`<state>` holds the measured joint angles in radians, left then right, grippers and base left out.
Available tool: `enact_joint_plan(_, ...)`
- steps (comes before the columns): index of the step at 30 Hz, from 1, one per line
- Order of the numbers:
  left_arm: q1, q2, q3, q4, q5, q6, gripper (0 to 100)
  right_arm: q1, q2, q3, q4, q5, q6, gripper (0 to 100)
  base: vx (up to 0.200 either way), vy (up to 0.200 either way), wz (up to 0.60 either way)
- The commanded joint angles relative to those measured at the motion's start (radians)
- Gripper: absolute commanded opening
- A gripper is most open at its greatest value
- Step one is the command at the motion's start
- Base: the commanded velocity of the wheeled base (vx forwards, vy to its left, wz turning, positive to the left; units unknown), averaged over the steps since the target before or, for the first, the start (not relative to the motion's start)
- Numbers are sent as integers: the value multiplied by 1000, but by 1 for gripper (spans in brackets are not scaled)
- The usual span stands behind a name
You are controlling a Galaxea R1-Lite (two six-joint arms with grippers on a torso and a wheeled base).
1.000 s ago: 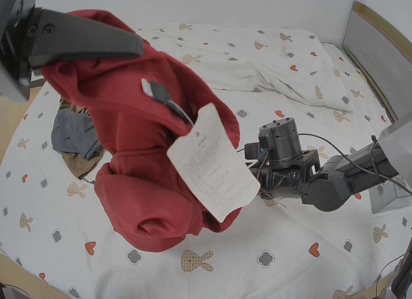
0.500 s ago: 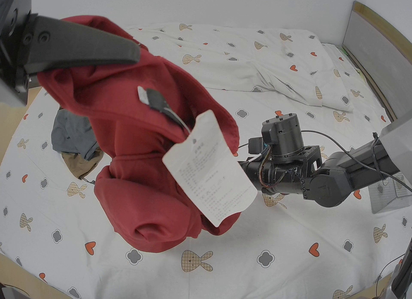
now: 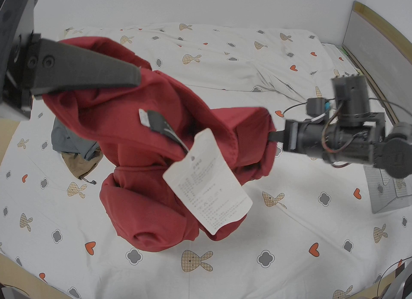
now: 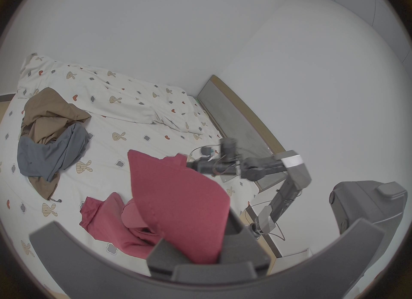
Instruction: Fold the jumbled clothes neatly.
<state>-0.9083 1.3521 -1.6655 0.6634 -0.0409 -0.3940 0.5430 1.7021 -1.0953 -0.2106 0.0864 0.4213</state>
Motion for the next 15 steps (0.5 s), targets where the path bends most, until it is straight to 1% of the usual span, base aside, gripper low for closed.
enact_joint_plan(1,2,18,30,-8,1,1,0,-103,-306,26,102,4,-1,0,0,0,0)
enact_joint_plan(2,2,16,23,-28,1,3,0,-118,-398,25,139,0,-1,0,0,0,0)
enact_joint_plan(6,-4,1,3,-41,-2,20,0,-118,-524,20,198,0,-1,0,0,0,0)
enact_joint_plan(10,-20,-7,-2,-42,-4,40,0,-113,-610,14,243,-2,-2,0,0,0,0)
enact_joint_plan(15,-43,-19,-23,-56,-5,46,0,-121,-657,-9,258,-4,-6,0,0,0,0)
